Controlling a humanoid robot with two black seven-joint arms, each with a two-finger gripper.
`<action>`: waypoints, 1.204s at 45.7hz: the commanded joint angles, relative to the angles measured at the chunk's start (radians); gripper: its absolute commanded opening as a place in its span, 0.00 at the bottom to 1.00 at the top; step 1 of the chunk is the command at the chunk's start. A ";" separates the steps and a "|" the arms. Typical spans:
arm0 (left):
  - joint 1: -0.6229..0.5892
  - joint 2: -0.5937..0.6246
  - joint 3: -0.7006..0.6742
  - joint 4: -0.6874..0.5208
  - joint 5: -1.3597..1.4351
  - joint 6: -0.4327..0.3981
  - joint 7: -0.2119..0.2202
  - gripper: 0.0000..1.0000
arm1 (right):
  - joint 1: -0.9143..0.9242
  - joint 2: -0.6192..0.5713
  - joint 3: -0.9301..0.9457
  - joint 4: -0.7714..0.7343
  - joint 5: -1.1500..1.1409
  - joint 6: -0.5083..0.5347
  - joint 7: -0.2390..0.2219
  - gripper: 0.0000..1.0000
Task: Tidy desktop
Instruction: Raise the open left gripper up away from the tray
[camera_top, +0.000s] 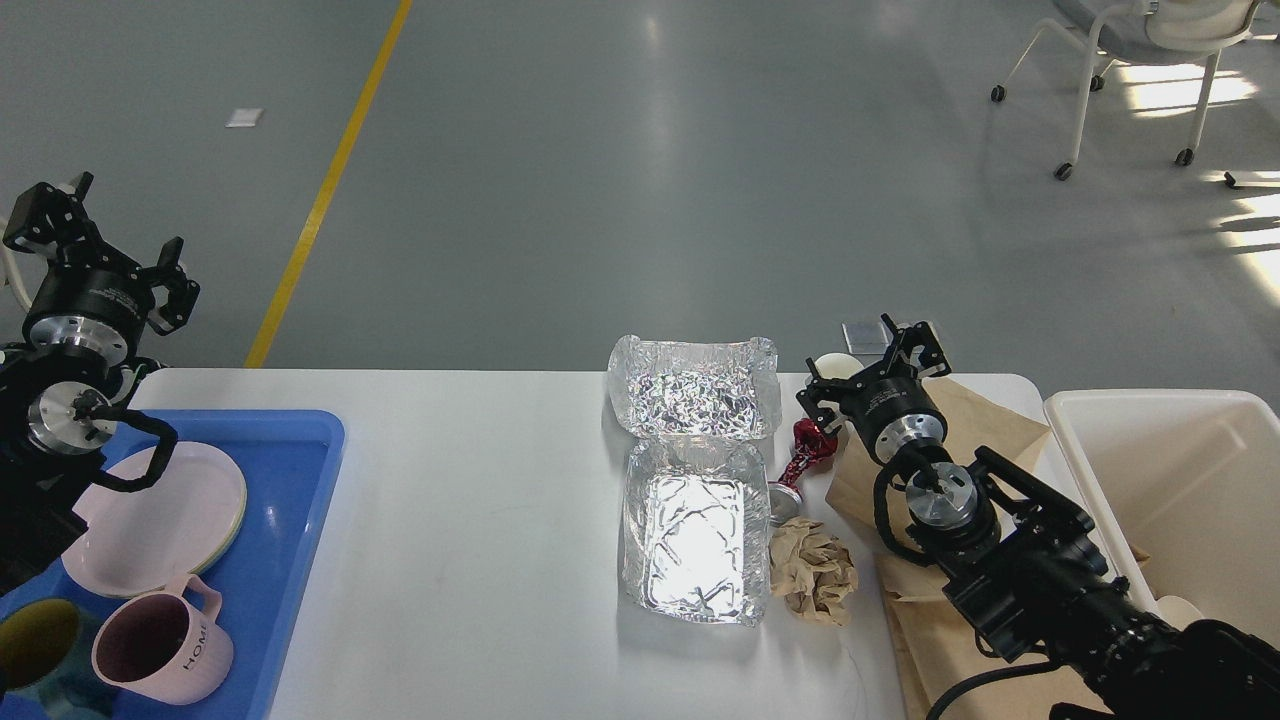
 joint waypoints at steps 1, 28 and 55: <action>0.006 -0.040 0.001 0.000 0.002 0.000 -0.016 0.96 | 0.000 0.000 0.000 0.000 0.000 0.000 0.000 1.00; 0.035 -0.120 0.020 -0.002 0.049 -0.029 -0.130 0.96 | 0.000 0.000 0.000 0.000 0.000 0.000 0.000 1.00; 0.130 -0.200 0.001 0.000 0.060 -0.221 -0.325 0.96 | 0.000 0.000 0.000 0.000 0.000 0.000 0.000 1.00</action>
